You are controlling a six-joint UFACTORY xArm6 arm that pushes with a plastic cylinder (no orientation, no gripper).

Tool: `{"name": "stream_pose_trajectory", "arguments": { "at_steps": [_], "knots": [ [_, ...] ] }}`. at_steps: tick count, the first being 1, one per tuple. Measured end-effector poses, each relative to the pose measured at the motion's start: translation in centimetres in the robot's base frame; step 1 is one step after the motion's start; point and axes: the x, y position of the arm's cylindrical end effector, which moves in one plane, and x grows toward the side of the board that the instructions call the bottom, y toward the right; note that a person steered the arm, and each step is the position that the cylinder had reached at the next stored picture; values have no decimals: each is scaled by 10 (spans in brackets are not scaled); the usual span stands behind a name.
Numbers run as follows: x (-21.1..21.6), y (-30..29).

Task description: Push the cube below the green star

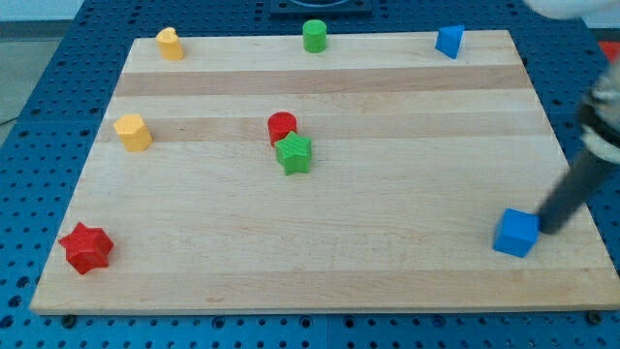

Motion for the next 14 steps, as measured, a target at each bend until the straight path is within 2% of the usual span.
{"name": "stream_pose_trajectory", "arguments": {
  "at_steps": [1,2,3,4,5,6,7,8,9,10,11,13,14],
  "knots": [
    [-9,-73],
    [-17,-66],
    [-20,-2],
    [26,16],
    [51,-21],
    [27,-104],
    [2,-155],
    [31,-137],
    [38,-81],
    [1,-52],
    [-11,-95],
    [-11,-224],
    [-11,-227]
  ]
}}
